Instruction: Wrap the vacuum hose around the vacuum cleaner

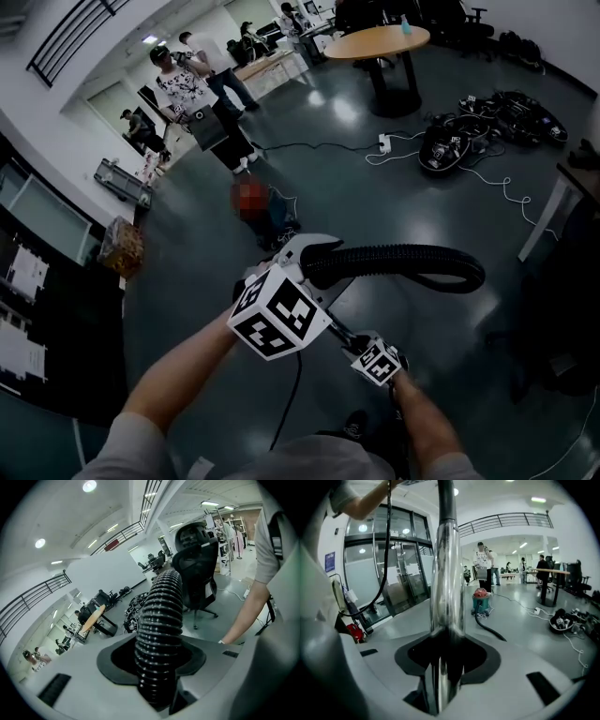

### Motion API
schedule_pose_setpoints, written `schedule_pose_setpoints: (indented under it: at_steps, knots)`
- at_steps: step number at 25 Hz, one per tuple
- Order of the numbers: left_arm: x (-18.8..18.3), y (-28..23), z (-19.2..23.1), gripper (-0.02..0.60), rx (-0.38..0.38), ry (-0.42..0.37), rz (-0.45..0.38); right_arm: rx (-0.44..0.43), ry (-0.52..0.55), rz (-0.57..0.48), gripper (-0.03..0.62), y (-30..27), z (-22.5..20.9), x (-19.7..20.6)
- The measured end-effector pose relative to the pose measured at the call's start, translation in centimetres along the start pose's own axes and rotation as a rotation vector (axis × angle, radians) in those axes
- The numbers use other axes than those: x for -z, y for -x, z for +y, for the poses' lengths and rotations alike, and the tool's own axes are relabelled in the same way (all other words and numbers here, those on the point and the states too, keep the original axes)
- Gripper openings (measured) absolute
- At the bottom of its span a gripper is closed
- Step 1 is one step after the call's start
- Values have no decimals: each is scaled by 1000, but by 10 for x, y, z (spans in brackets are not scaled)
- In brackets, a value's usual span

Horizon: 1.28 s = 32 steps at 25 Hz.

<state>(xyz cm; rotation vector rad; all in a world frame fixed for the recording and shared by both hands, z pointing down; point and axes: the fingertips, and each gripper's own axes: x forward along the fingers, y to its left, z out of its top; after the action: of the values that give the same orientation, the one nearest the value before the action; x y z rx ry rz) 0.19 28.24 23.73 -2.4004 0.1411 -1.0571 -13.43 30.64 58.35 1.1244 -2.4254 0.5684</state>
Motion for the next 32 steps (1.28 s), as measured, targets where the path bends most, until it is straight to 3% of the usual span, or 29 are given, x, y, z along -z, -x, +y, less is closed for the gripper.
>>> schedule_pose_setpoints:
  at_steps: [1, 8, 15, 23, 27, 32]
  knots:
    - [3, -1, 4, 181, -10, 11, 6, 4, 21, 2, 146, 2, -2, 0]
    - [8, -12, 44, 181, -59, 113, -5, -13, 37, 81, 144, 53, -20, 7]
    - [21, -10, 53, 181, -83, 245, -94, 14, 74, 286, 144, 124, -30, 34]
    - [71, -29, 65, 163, -82, 353, -126, -3, 98, 506, 144, 170, -46, 43]
    - [93, -39, 85, 163, -77, 368, -185, -60, 9, 590, 144, 173, -32, 36]
    - [125, -50, 117, 164, -8, 417, -301, -117, -118, 622, 144, 150, -11, 14]
